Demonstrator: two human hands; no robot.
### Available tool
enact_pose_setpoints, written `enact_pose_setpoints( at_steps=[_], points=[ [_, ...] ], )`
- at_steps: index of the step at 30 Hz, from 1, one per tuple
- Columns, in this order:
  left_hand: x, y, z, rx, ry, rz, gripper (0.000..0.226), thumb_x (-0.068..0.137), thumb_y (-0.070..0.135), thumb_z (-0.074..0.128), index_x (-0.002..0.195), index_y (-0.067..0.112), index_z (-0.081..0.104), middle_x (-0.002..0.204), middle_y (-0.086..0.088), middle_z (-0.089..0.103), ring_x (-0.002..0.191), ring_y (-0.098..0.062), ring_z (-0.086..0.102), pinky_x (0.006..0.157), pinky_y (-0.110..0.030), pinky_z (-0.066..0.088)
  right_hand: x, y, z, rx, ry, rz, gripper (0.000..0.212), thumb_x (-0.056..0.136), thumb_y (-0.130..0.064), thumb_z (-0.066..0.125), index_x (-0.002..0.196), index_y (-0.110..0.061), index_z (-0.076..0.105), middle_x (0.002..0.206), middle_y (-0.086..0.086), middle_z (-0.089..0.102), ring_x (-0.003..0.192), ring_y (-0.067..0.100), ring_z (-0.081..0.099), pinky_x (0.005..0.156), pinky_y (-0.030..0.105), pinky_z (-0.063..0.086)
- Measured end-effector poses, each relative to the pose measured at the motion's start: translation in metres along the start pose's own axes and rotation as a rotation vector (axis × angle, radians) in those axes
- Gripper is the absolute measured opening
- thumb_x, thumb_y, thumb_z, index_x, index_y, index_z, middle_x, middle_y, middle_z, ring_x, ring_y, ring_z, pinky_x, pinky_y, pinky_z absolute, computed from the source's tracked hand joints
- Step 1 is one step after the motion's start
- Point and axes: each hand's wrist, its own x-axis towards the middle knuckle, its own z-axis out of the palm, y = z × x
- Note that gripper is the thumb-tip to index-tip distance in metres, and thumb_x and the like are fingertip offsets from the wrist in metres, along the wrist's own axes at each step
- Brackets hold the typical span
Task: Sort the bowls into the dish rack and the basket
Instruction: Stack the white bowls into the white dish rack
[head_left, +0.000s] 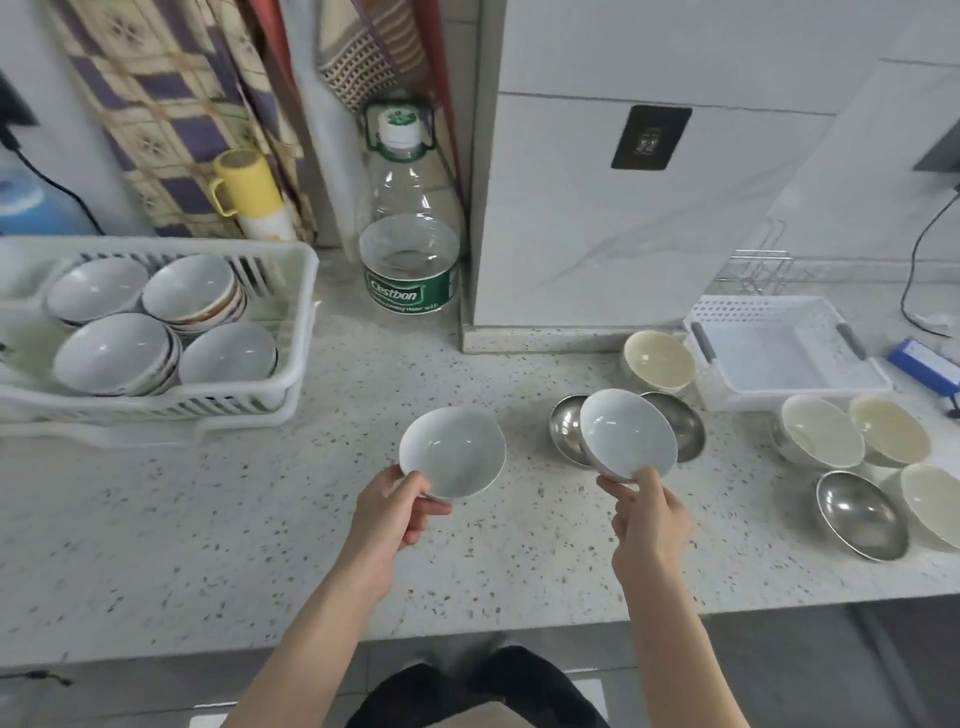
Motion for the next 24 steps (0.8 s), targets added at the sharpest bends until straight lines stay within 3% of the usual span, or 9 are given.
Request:
enact_pose_setpoints(
  at_steps=[6, 12, 24],
  points=[
    [0.007, 0.017, -0.026, -0.123, 0.139, 0.056, 0.02, 0.09, 0.014, 0.052, 0.108, 0.015, 0.062, 0.081, -0.016, 0.077, 0.054, -0.013, 0.044, 0.052, -0.026, 0.037, -0.006, -0.006, 0.045, -0.127, -0.192, -0.08, 0.011, 0.083, -0.011, 0.05, 0.076, -0.005, 0.056, 0.071, 0.018, 0.073, 0.037, 0.007, 0.026, 0.036, 0.018, 0.027],
    [0.007, 0.032, -0.053, -0.231, 0.269, 0.099, 0.014, 0.092, 0.016, 0.053, 0.103, 0.013, 0.061, 0.08, -0.016, 0.077, 0.053, -0.014, 0.04, 0.052, -0.026, 0.037, -0.019, 0.0, 0.091, -0.214, -0.351, -0.086, 0.016, 0.085, -0.013, 0.053, 0.089, -0.003, 0.063, 0.07, 0.014, 0.073, 0.04, 0.007, 0.028, 0.038, 0.019, 0.029],
    [0.027, 0.079, -0.193, -0.374, 0.354, 0.23, 0.015, 0.091, 0.018, 0.054, 0.104, 0.014, 0.059, 0.077, -0.017, 0.076, 0.045, -0.01, 0.037, 0.053, -0.026, 0.033, -0.09, 0.031, 0.204, -0.293, -0.517, -0.199, 0.018, 0.085, -0.015, 0.052, 0.084, -0.006, 0.067, 0.064, 0.013, 0.071, 0.04, 0.006, 0.033, 0.039, 0.018, 0.032]
  ],
)
